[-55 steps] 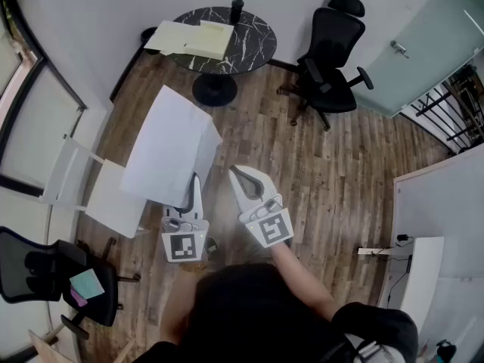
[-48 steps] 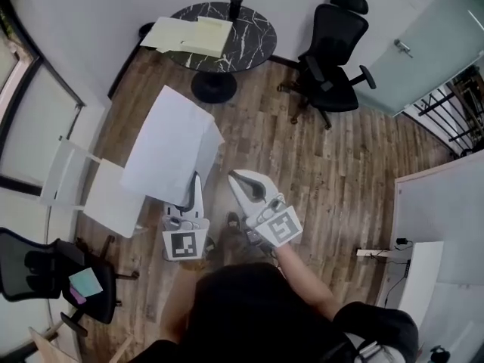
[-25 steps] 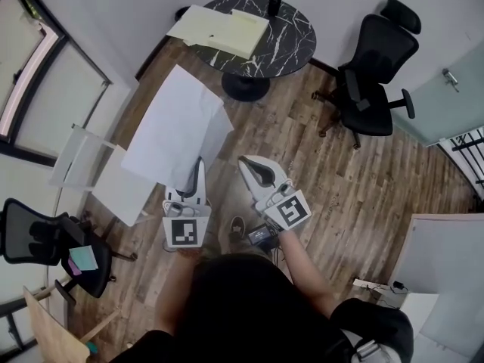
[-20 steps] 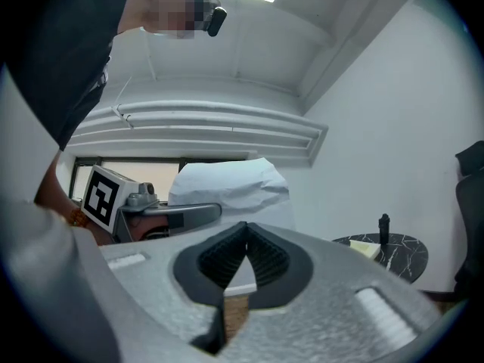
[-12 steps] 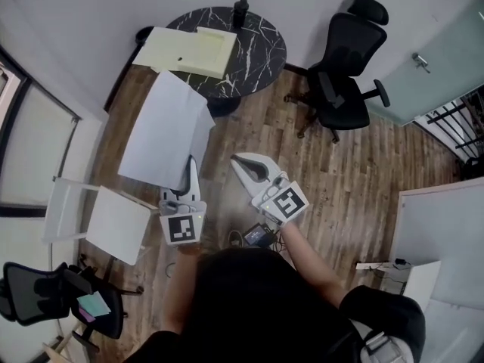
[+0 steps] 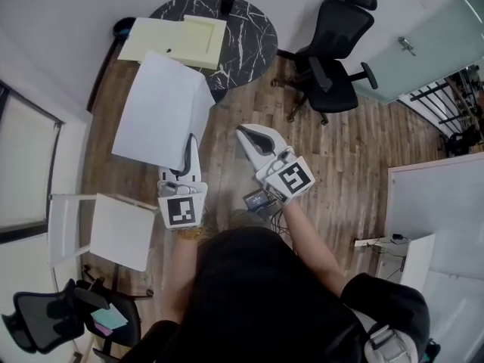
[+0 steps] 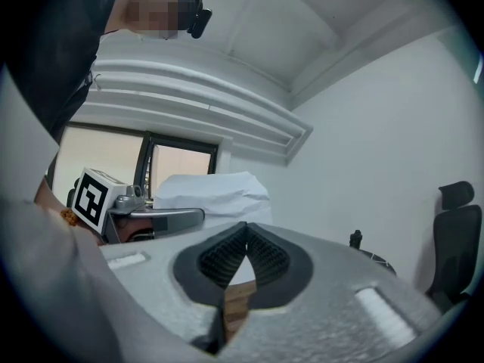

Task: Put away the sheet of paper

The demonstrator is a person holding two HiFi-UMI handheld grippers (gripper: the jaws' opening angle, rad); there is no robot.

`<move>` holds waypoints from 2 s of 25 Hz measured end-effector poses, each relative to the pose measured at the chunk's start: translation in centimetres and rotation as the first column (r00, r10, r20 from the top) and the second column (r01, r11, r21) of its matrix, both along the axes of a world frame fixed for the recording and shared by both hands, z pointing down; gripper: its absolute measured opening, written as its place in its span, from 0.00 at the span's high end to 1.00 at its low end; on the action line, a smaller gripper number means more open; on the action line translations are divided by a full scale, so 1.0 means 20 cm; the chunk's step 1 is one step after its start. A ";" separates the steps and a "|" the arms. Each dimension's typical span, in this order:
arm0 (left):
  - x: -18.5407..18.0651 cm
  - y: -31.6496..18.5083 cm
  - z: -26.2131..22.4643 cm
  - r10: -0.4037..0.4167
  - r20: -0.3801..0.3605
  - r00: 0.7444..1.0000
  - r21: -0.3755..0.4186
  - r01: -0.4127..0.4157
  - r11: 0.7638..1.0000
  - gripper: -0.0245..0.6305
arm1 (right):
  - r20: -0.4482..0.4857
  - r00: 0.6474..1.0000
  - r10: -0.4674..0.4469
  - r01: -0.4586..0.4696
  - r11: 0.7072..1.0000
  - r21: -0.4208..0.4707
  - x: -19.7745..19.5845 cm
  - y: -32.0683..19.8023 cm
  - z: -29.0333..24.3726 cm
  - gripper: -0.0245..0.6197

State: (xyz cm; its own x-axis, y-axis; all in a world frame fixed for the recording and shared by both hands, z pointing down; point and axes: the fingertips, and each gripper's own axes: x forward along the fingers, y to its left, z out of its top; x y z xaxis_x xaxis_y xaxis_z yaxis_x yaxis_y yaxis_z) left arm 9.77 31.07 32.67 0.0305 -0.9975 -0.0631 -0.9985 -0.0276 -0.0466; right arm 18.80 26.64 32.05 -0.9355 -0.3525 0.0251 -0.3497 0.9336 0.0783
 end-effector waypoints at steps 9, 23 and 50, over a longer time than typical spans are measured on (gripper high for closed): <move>-0.14 -0.08 0.01 0.062 -0.049 0.997 -0.008 -0.063 0.998 0.96 | -0.051 0.999 0.000 0.001 1.000 0.030 -0.22 -0.08 0.02 0.96; -0.35 -0.49 0.08 0.119 -0.002 0.993 -0.067 -0.118 0.991 0.96 | 0.000 1.000 0.019 -0.019 1.000 -0.017 -0.46 -0.54 0.11 0.96; -0.60 -1.56 0.29 0.117 0.024 0.993 -0.196 -0.110 0.974 0.95 | -0.019 1.000 -0.012 0.008 0.985 -0.170 -0.69 -1.59 0.45 0.96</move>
